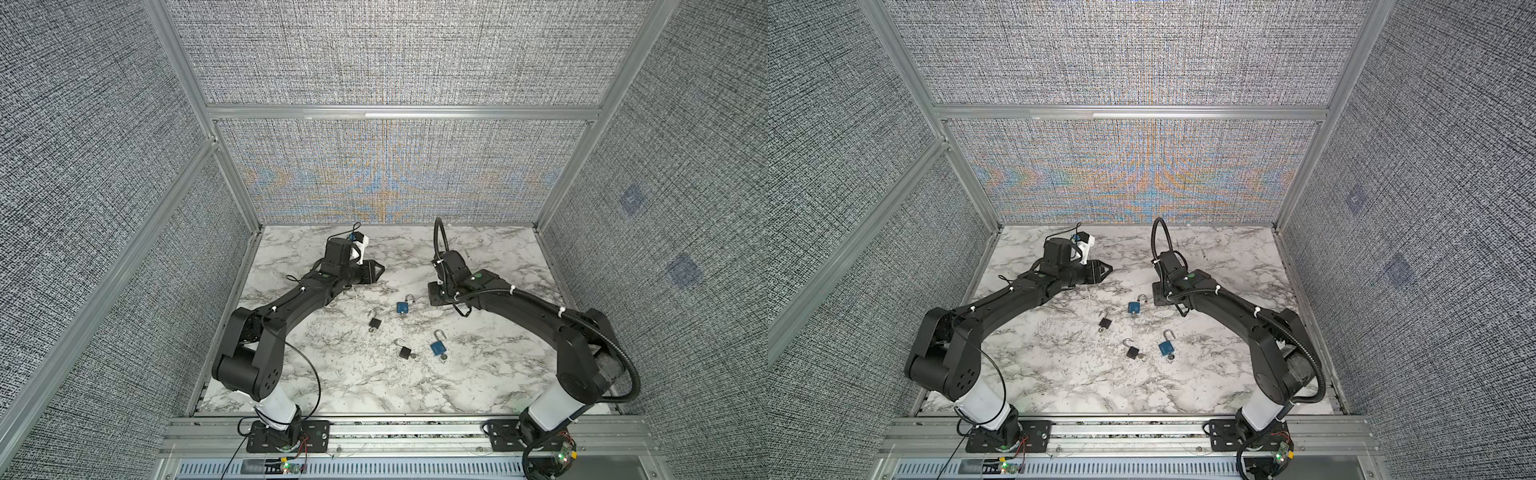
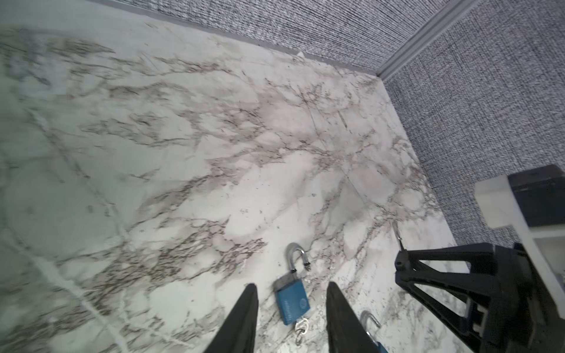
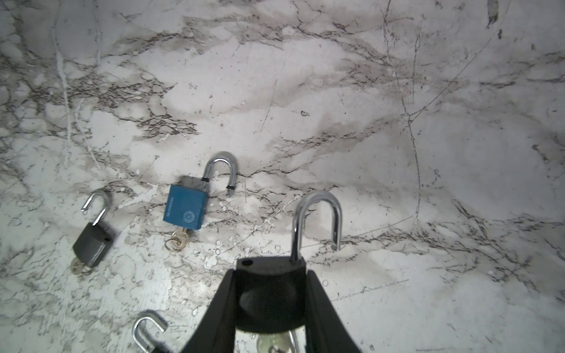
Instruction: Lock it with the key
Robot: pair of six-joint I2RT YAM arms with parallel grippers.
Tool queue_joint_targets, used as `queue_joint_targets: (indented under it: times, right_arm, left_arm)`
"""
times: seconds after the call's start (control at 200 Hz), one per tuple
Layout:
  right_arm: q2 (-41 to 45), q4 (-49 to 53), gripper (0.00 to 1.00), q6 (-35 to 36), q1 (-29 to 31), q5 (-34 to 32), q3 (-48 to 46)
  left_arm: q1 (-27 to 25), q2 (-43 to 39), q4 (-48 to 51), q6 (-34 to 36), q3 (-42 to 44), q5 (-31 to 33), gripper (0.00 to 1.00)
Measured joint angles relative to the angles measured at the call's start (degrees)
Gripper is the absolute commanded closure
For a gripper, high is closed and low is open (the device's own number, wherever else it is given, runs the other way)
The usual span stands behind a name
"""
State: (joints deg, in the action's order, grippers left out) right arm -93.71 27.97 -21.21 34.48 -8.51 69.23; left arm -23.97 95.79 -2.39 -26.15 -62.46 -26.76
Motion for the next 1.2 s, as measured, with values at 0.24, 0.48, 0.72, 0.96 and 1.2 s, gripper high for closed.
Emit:
queue_joint_targets:
  times: [0.24,0.48,0.72,0.96,1.2]
  right_arm:
    - [3.5,1.7,0.71,0.0,2.3,1.5,-0.1]
    - [5.7,2.2,0.71,-0.1,3.7,1.6,-1.4]
    - [6.1,2.2,0.71,-0.1,4.1,1.7,-1.5]
    - [6.2,2.2,0.71,-0.1,4.5,1.9,-1.5]
    - [6.2,2.2,0.71,-0.1,4.6,1.9,-1.5]
  left_arm:
    - [-3.6,4.3,-5.6,-5.4,-0.9,-7.4,0.61]
    - [-6.8,8.6,-10.3,-9.5,-3.2,-13.2,0.62]
    - [-8.5,11.9,-13.7,-11.8,-4.6,-16.2,0.63]
    - [-9.9,14.5,-14.7,-13.3,-5.9,-18.2,0.63]
    - [-10.5,15.8,-16.5,-14.4,-6.5,-19.9,0.65]
